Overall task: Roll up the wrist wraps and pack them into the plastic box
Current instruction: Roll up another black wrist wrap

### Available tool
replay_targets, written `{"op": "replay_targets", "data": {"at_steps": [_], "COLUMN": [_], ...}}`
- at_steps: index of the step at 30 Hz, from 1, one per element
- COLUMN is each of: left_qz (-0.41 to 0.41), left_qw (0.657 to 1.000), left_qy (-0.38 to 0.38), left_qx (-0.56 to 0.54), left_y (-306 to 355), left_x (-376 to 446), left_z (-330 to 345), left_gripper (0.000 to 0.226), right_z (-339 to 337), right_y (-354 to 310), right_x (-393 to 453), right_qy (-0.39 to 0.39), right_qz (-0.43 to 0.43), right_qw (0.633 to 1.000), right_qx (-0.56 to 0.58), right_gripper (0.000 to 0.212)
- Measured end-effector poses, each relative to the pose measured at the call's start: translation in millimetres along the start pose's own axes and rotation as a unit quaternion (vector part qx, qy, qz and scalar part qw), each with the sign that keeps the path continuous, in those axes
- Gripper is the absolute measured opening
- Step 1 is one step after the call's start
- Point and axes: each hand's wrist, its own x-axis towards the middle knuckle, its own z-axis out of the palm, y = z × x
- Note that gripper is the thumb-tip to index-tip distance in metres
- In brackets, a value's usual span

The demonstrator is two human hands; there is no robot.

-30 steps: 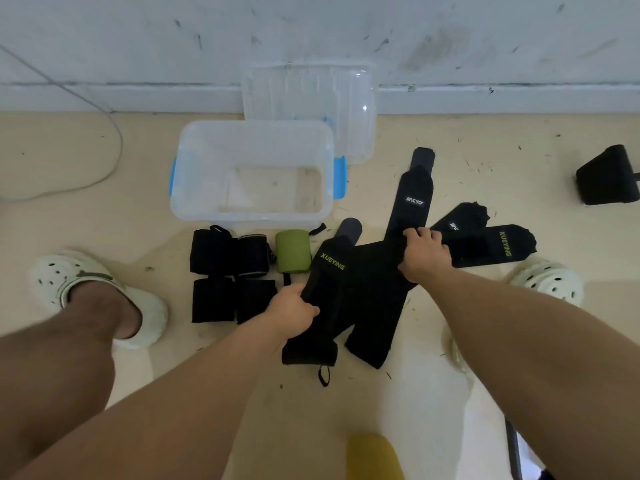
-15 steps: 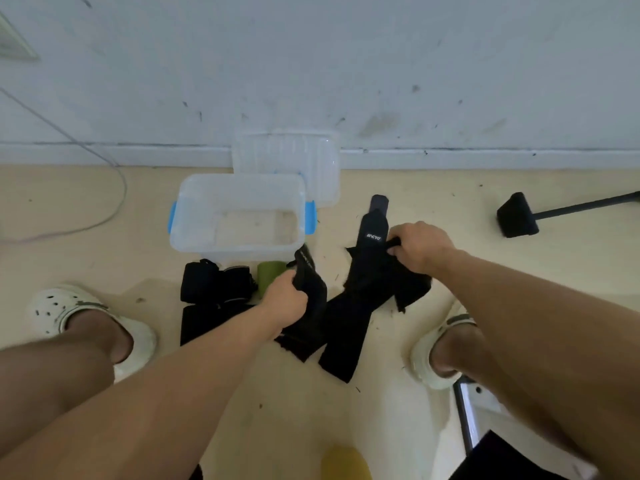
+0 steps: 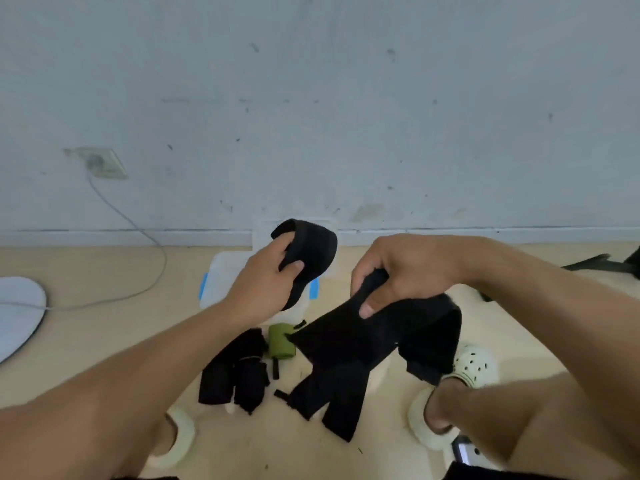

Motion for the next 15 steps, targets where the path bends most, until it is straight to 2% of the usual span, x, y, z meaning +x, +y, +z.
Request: {"op": "replay_targets", "data": {"at_steps": [2, 4, 7, 9, 11, 13, 15], "left_qz": [0.022, 0.017, -0.06, -0.104, -0.088, -0.076, -0.079], "left_qw": [0.999, 0.991, 0.968, 0.951, 0.961, 0.972, 0.98], "left_qy": [-0.036, -0.085, -0.092, -0.079, -0.098, -0.118, -0.1], "left_qx": [-0.031, -0.099, -0.224, -0.281, -0.243, -0.186, -0.15], "left_y": [12, 16, 15, 12, 8, 5, 0], "left_x": [-6, -15, -16, -11, -4, 2, 9], "left_z": [-4, 0, 7, 5, 0, -6, -11], "left_gripper": [0.044, 0.039, 0.026, 0.02, 0.017, 0.033, 0.037], "right_z": [6, 14, 20, 22, 22, 20, 13], "right_y": [-7, -7, -1, -1, 0, 1, 6], "right_x": [7, 21, 43, 52, 58, 62, 65], "right_qy": [0.03, 0.122, 0.238, 0.258, 0.261, 0.247, 0.218], "right_qz": [-0.013, -0.015, 0.012, 0.027, 0.031, 0.045, 0.068], "right_qw": [0.999, 0.992, 0.971, 0.966, 0.965, 0.968, 0.974], "right_qx": [0.01, 0.017, 0.008, 0.004, 0.0, -0.011, 0.002], "right_gripper": [0.011, 0.01, 0.026, 0.03, 0.032, 0.034, 0.036]}}
